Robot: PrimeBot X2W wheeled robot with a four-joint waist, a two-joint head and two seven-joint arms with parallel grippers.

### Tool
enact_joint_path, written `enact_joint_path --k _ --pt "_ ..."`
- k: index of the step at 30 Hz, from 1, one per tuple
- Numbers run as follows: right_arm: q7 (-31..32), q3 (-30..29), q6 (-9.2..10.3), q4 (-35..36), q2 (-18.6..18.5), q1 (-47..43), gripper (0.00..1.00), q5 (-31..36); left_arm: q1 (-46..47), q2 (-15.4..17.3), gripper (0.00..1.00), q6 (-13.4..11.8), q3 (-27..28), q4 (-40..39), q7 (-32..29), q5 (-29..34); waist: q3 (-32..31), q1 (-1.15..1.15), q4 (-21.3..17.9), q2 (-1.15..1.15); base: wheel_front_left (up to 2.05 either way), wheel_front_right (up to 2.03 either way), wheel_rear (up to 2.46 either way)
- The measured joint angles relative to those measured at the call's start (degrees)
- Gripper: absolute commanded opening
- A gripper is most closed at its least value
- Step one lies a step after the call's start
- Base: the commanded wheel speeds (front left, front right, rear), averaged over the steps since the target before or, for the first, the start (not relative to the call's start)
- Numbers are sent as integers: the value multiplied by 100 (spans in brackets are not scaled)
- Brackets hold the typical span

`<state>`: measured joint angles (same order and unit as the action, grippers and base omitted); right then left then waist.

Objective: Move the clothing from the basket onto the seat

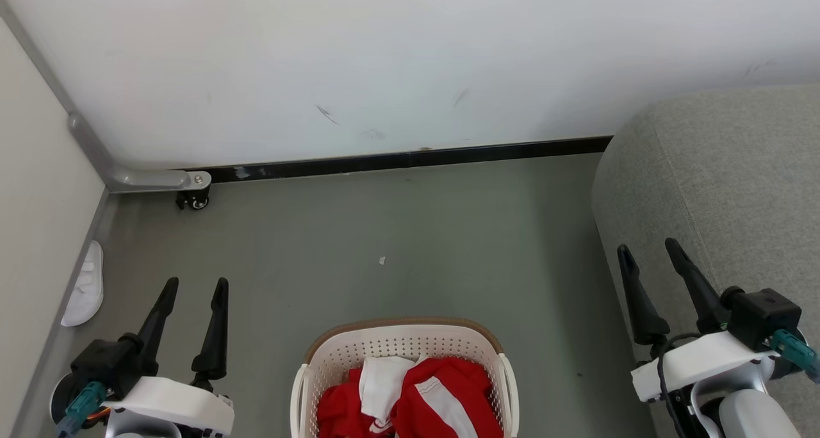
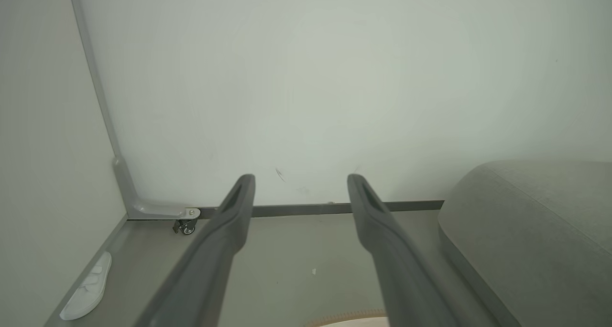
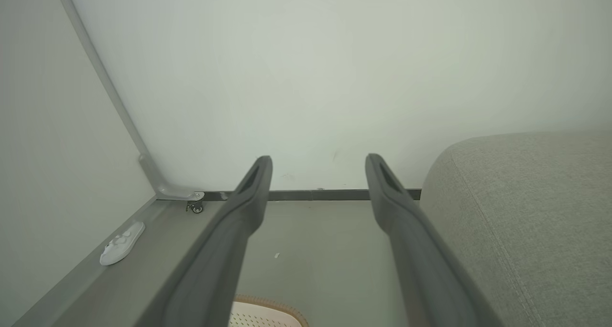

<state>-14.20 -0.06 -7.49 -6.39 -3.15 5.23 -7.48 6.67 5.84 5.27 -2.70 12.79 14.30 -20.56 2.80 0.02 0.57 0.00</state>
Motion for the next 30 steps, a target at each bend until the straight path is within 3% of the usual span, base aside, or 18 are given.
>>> enact_joint_path --k 30 --pt "0 -36 0 245 67 305 100 53 290 -1 100 144 8 -7 0 1 827 -1 -75 0 0 0 0"
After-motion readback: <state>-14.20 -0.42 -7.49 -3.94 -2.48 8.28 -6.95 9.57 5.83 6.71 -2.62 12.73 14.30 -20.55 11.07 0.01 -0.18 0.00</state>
